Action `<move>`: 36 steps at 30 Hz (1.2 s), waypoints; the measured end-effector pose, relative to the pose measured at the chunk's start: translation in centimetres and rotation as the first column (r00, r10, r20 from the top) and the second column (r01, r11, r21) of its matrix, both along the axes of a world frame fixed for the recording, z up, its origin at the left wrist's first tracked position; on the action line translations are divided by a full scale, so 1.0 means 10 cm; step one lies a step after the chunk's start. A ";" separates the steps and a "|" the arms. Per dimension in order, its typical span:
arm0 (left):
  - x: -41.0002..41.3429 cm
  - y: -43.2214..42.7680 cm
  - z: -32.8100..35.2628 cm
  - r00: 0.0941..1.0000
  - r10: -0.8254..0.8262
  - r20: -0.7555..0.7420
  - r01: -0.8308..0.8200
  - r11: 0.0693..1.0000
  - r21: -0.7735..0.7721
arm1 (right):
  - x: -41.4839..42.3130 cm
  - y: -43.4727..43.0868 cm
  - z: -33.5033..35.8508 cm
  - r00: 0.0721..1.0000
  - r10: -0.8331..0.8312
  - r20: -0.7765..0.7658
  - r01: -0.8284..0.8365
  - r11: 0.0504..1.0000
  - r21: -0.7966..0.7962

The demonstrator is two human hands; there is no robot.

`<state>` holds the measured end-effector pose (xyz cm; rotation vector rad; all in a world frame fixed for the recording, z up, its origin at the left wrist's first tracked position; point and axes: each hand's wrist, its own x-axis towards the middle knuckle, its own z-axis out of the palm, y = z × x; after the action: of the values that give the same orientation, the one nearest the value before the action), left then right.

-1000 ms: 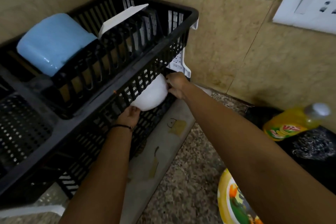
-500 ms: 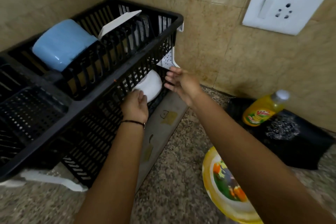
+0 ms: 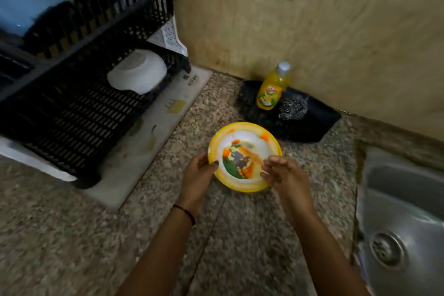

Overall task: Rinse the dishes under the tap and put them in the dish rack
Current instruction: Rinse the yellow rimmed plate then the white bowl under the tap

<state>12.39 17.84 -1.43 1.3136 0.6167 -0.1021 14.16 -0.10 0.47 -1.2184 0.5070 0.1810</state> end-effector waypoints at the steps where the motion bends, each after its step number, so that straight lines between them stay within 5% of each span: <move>1: -0.02 -0.03 -0.02 1.000 -0.022 -0.006 0.022 1.000 0.013 | -0.03 -0.07 -0.04 1.000 -0.021 0.003 0.021 0.999 -0.028; 6: -0.10 -0.11 -0.04 0.997 -0.016 -0.073 0.018 1.000 0.023 | -0.06 -0.27 -0.23 0.999 0.031 -0.009 -0.032 0.919 -0.392; 9: -0.23 -0.26 0.05 0.998 0.042 -0.052 -0.042 0.999 0.005 | -0.12 -0.35 -0.24 0.989 0.125 -0.075 -0.144 0.923 -0.357; 12: -0.37 -0.67 0.29 0.998 0.037 0.043 -0.036 0.999 -0.038 | -0.28 -0.68 -0.14 0.992 0.115 0.042 -0.087 0.901 -0.426; 20: -0.69 -2.55 0.74 0.955 -0.246 0.167 0.284 0.920 -0.270 | -1.02 -2.65 0.47 0.983 -0.123 0.135 0.145 0.975 -0.166; 27: -0.83 -4.07 0.90 0.895 -0.387 0.220 0.442 0.833 -0.332 | -1.43 -4.14 0.81 0.984 -0.086 0.159 0.138 0.925 -0.353; 31: -0.82 -4.48 1.00 0.891 -0.392 0.230 0.451 0.829 -0.331 | -1.11 -4.62 1.09 0.929 -0.170 0.328 0.340 0.745 -0.575; 36: -0.75 -4.68 1.11 0.888 -0.402 0.224 0.456 0.833 -0.313 | -0.46 -4.92 1.37 0.894 0.029 0.447 0.381 0.477 -0.792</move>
<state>4.87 -28.96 9.64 1.0686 0.1479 -0.4641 9.55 -49.34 14.17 -2.1390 0.3410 -0.6136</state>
